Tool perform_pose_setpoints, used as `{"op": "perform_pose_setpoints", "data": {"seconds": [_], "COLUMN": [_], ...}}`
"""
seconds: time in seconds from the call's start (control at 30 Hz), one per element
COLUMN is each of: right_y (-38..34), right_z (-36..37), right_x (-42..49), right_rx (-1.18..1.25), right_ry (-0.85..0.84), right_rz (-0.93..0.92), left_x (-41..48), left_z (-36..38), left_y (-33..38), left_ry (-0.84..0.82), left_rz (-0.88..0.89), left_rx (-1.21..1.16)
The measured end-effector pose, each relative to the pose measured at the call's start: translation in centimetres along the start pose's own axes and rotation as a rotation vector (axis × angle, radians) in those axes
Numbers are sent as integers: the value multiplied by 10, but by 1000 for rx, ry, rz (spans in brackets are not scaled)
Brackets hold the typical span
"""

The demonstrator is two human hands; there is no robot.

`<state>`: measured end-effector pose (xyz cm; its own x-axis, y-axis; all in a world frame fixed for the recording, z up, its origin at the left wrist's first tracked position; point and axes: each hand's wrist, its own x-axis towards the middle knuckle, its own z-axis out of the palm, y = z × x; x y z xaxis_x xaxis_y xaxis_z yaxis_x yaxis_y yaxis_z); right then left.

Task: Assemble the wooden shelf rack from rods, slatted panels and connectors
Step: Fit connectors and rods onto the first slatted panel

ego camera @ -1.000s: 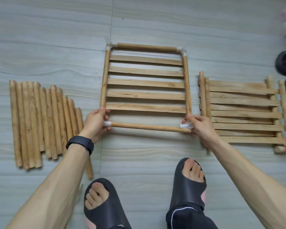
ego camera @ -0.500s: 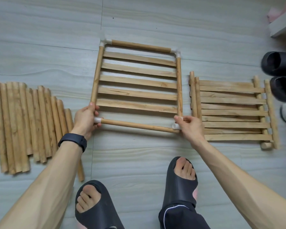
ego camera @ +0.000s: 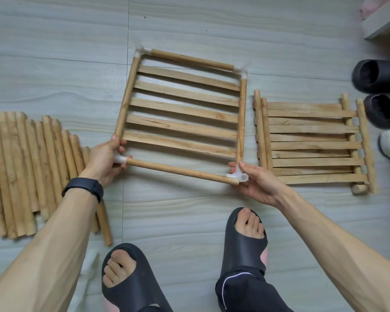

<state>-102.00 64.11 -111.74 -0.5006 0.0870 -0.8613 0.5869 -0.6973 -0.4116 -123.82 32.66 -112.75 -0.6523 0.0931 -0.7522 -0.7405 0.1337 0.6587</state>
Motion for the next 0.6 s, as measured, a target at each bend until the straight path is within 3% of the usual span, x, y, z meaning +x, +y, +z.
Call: {"op": "perform_pose_setpoints", "data": {"seconds": [0.1,0.23,0.37,0.43,0.5,0.53,0.6], "right_y": [-4,-8,-2,4,10,11,9], "right_z": [-1,8,26,32,31,30,33], "right_x": [1,7,8,6,4,3,-3], "right_rx": [-27,-293,-794,-915,-849,-690,-151], "right_ry": [-3,144,444,614,698,669,430], "right_rz": [-6,-131,-324,-347,-353,-336,-173], "left_x": [0,7,12,10,6,4,1], "left_z": [1,0,3,7,12,14,17], "left_y": [0,7,15,12,6,4,4], "left_ry": [-32,-46,1,15,19,19,9], "left_rz": [-15,34,37,25,15,13,2], "left_rx": [-17,99,80,70,47,29,-3]}}
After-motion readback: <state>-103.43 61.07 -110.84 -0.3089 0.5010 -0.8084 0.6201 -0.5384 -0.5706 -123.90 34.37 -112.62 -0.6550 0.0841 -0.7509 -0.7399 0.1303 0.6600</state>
